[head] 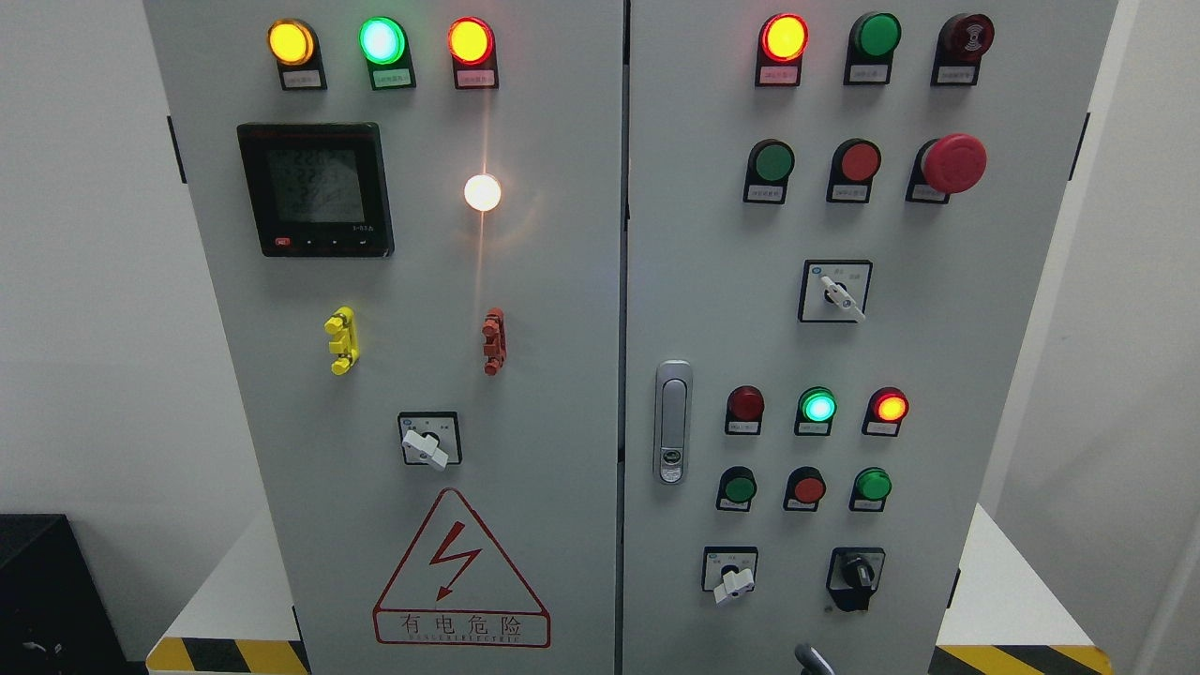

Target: Press green start button

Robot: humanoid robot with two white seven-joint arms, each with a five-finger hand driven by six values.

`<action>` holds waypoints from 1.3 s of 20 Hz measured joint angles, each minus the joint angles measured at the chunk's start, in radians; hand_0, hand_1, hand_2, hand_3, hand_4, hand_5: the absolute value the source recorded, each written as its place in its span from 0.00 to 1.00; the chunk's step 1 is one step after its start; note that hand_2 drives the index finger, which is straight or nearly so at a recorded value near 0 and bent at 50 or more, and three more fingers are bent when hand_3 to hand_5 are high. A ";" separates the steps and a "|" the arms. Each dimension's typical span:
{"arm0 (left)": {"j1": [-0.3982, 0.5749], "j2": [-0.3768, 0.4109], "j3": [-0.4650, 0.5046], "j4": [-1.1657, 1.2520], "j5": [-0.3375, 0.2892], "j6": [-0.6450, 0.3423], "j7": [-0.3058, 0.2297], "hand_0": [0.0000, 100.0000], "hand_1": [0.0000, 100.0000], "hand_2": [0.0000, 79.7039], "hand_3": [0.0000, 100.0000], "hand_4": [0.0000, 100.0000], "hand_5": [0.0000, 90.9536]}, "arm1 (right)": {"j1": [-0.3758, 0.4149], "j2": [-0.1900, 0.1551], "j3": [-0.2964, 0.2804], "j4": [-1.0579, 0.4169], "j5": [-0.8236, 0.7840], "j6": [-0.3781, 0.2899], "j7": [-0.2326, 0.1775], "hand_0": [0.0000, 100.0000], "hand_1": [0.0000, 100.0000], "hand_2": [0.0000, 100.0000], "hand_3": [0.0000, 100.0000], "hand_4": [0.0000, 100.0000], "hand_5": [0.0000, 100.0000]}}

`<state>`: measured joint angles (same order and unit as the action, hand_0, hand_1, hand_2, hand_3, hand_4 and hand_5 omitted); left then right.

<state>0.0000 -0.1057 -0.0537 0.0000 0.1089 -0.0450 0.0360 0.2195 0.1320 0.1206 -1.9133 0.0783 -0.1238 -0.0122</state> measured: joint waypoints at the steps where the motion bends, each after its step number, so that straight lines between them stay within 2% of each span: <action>1: 0.000 0.000 0.000 0.000 0.000 0.000 0.000 0.12 0.56 0.00 0.00 0.00 0.00 | 0.000 0.000 0.000 0.000 0.000 0.000 0.000 0.00 0.05 0.00 0.01 0.00 0.00; 8: 0.000 0.000 0.000 0.000 0.000 0.000 0.000 0.12 0.56 0.00 0.00 0.00 0.00 | 0.000 0.000 0.001 -0.002 0.000 0.000 0.000 0.00 0.05 0.00 0.01 0.00 0.00; 12: 0.000 0.000 0.000 0.000 0.000 0.000 0.000 0.12 0.56 0.00 0.00 0.00 0.00 | -0.001 0.000 0.002 -0.005 0.008 -0.009 0.001 0.00 0.16 0.00 0.06 0.00 0.00; 13: 0.000 0.000 0.000 0.000 0.000 0.000 0.000 0.12 0.56 0.00 0.00 0.00 0.00 | -0.001 0.000 0.002 -0.007 0.013 -0.012 0.001 0.00 0.20 0.00 0.10 0.03 0.00; 15: 0.000 0.000 0.000 0.000 0.000 0.000 0.000 0.12 0.56 0.00 0.00 0.00 0.00 | -0.001 0.000 0.002 -0.010 0.033 -0.020 0.006 0.00 0.24 0.00 0.19 0.16 0.00; 16: 0.000 0.000 0.000 0.000 0.000 0.000 0.000 0.12 0.56 0.00 0.00 0.00 0.00 | -0.001 0.000 0.002 -0.011 0.051 -0.033 0.003 0.00 0.26 0.00 0.24 0.23 0.03; 19: 0.000 0.000 0.000 0.000 0.000 0.000 0.000 0.12 0.56 0.00 0.00 0.00 0.00 | -0.002 -0.001 0.002 -0.016 0.115 -0.078 -0.020 0.01 0.31 0.00 0.39 0.38 0.29; 20: 0.000 0.000 0.000 0.000 0.000 0.000 0.000 0.12 0.56 0.00 0.00 0.00 0.00 | -0.002 -0.001 0.002 -0.019 0.141 -0.090 -0.034 0.03 0.32 0.00 0.44 0.41 0.34; 21: 0.000 0.000 0.000 0.000 0.000 0.000 0.000 0.12 0.56 0.00 0.00 0.00 0.00 | -0.002 -0.001 0.002 -0.022 0.166 -0.098 -0.047 0.04 0.33 0.00 0.49 0.47 0.42; 24: 0.000 0.000 0.000 0.000 0.000 0.000 0.000 0.12 0.56 0.00 0.00 0.00 0.00 | -0.002 -0.001 0.001 -0.034 0.256 -0.109 -0.087 0.06 0.34 0.00 0.60 0.59 0.59; 26: 0.000 0.000 0.000 0.000 0.000 0.000 0.000 0.12 0.56 0.00 0.00 0.00 0.00 | -0.003 -0.001 0.000 -0.042 0.326 -0.111 -0.110 0.08 0.34 0.00 0.65 0.64 0.67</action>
<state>0.0000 -0.1059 -0.0537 0.0000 0.1089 -0.0450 0.0361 0.2169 0.1307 0.1203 -1.9551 0.4042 -0.2350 -0.1218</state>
